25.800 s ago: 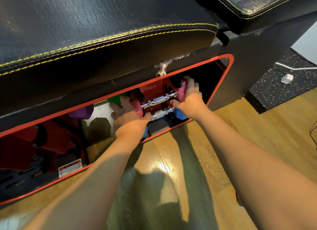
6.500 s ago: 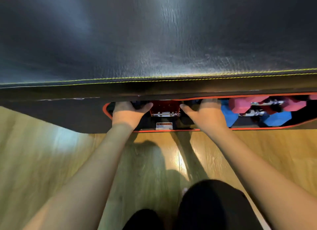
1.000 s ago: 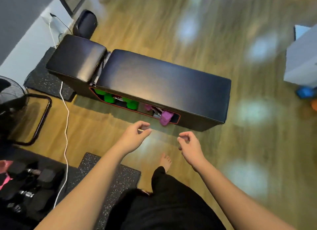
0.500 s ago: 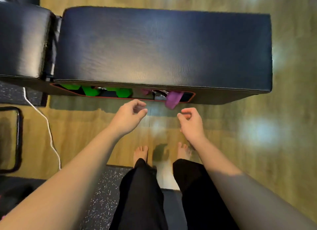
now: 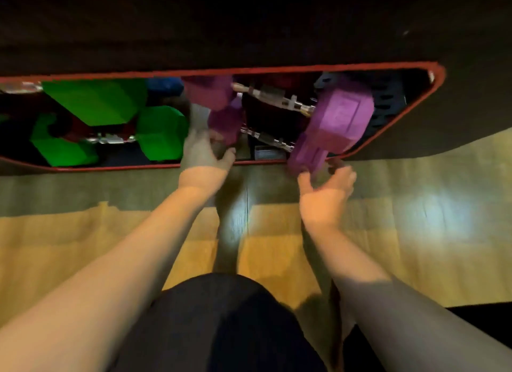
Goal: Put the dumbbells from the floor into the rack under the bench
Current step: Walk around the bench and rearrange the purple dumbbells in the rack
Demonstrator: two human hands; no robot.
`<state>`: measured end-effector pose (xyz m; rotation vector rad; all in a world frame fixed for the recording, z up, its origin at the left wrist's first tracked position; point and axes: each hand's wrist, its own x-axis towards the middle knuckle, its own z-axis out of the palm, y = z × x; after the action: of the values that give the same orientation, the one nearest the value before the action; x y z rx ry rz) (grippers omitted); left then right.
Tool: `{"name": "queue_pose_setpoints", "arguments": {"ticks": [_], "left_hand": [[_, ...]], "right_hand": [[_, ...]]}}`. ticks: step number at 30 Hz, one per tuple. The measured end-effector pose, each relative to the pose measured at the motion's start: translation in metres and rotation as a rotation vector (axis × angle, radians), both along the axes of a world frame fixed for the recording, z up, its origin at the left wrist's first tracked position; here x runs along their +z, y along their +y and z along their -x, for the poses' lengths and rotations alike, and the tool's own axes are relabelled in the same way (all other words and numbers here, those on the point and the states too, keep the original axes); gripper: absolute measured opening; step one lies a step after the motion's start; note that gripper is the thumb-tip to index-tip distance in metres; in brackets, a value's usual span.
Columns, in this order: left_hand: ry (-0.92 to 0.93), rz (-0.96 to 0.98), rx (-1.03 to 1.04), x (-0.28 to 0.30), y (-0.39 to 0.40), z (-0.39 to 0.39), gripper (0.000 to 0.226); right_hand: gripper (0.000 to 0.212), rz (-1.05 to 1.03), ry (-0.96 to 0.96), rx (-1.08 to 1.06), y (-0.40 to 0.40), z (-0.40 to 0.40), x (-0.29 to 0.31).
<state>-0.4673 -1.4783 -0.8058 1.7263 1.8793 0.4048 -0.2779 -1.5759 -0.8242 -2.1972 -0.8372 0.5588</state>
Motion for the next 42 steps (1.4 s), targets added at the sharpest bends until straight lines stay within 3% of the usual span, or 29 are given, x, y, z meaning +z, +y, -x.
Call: {"name": "queue_pose_setpoints", "arguments": {"ticks": [4,7,10,15,19,28,31,35,39,42], "left_hand": [[-0.042,-0.079,0.035,-0.020,0.019,0.002,0.069],[-0.073,-0.096,-0.013,-0.033,0.037,-0.001,0.068],[-0.087,-0.007,0.027,-0.070,0.062,0.001,0.077],[-0.107,0.105,0.063,-0.042,0.063,-0.020,0.093],[-0.123,-0.013,0.100,-0.048,0.062,-0.019,0.080],[-0.122,0.043,0.111,-0.052,0.063,-0.014,0.076],[-0.143,0.029,0.150,-0.053,0.056,-0.016,0.080],[-0.066,-0.072,0.170,-0.050,0.051,-0.025,0.086],[0.152,-0.054,0.074,-0.044,0.042,-0.038,0.095],[0.279,-0.027,0.034,-0.041,0.040,-0.044,0.106]], "right_hand": [[0.085,-0.047,0.039,-0.070,0.024,0.003,-0.022],[0.098,-0.094,0.128,-0.059,0.040,0.008,-0.033],[0.095,-0.063,0.155,-0.088,0.051,0.004,-0.039],[0.095,-0.075,0.143,-0.078,0.057,-0.004,-0.053],[0.077,-0.162,0.130,-0.098,0.055,-0.005,-0.061],[0.051,-0.233,0.201,-0.048,0.063,-0.022,-0.056],[0.041,-0.093,0.245,-0.001,0.074,-0.035,-0.054],[0.082,0.249,0.332,0.022,0.083,-0.051,-0.063],[0.058,0.326,-0.021,0.324,0.095,-0.044,-0.051],[0.056,0.440,-0.288,0.443,0.093,-0.034,-0.048]]}}
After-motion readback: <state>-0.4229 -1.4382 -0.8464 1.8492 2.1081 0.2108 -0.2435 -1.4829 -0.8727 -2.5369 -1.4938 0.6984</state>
